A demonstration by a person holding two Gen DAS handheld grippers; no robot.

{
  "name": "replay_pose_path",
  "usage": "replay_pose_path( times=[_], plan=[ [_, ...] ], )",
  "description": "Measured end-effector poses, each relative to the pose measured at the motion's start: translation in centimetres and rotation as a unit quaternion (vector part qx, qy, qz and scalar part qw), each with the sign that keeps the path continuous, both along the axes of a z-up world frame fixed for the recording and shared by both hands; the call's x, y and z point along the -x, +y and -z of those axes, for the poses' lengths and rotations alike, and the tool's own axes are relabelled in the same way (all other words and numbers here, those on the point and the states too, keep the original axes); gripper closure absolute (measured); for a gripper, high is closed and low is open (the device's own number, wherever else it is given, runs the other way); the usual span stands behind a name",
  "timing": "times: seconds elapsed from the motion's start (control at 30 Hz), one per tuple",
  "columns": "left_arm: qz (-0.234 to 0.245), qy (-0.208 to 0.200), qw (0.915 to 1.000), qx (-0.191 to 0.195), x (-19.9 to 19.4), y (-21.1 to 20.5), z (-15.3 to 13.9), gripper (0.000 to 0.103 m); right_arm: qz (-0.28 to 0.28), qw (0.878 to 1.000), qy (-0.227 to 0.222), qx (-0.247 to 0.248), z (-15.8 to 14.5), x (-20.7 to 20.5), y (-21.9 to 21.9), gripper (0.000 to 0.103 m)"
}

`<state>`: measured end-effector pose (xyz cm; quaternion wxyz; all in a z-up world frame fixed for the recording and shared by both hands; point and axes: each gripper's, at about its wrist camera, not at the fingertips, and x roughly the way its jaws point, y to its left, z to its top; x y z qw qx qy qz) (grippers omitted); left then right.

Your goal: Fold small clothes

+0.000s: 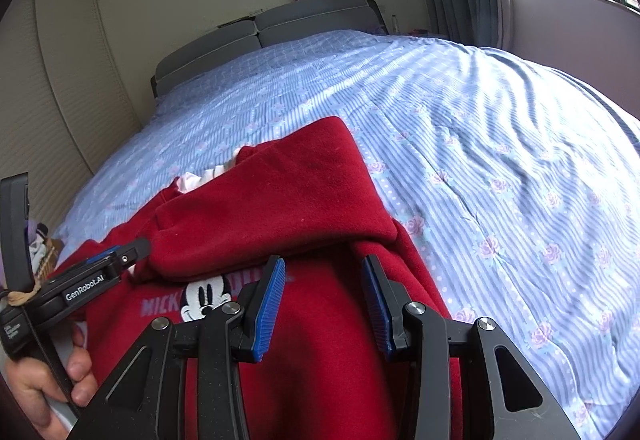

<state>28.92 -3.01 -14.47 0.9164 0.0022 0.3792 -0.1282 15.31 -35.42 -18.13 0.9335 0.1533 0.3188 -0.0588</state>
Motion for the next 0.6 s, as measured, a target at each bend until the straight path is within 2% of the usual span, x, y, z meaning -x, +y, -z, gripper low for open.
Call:
replay_pose_path(
  times=[0.23, 0.33, 0.6],
  plan=[
    [-0.092, 0.019, 0.9956, 0.001, 2.4, 10.4, -0.9, 0.049, -0.054, 0.998, -0.017, 0.006, -2.6, 0.0, 7.1, 0.062],
    [-0.134, 0.013, 0.9907, 0.016, 3.7, 15.9, -1.4, 0.049, -0.082, 0.996, -0.028, 0.024, -3.8, -0.1, 11.5, 0.053],
    [-0.218, -0.005, 0.9756, 0.028, 5.9, 28.2, -0.6, 0.049, -0.158, 0.985, -0.039, 0.062, -5.1, -1.0, 23.5, 0.053]
  ],
)
